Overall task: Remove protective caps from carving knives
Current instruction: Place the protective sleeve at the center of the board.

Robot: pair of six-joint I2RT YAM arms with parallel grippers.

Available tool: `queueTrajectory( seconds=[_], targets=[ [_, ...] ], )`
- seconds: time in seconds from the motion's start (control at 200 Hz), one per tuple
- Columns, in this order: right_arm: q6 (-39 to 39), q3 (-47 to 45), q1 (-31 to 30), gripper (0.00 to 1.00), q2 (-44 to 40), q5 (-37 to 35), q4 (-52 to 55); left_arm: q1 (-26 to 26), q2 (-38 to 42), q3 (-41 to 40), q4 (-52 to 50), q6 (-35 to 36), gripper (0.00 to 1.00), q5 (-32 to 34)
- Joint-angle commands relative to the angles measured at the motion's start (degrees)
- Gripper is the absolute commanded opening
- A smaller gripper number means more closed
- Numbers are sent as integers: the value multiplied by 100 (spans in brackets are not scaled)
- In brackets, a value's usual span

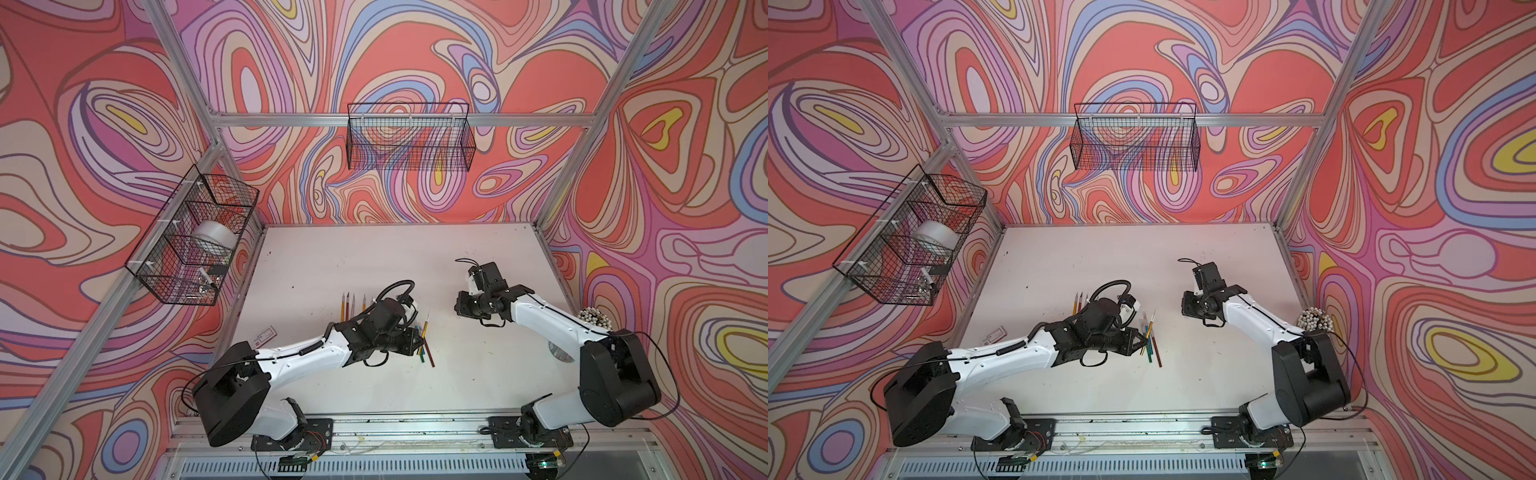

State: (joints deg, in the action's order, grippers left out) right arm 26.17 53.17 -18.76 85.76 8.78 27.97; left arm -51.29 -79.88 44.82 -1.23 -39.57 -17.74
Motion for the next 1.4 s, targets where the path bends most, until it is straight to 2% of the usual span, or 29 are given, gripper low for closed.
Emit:
queueTrajectory(
  seconds=[0.0, 0.576, 1.392],
  targets=[
    [-124, 201, 22, 11, 180, -157, 85, 38, 165, -104, -157, 68, 2, 172],
    [-254, 676, 22, 12, 1048, -670, 283, 48, 235, -149, -176, 169, 2, 172],
    [-443, 1064, 20, 15, 1855, -942, 273, 49, 79, -127, -82, 103, 1, 132]
  ],
)
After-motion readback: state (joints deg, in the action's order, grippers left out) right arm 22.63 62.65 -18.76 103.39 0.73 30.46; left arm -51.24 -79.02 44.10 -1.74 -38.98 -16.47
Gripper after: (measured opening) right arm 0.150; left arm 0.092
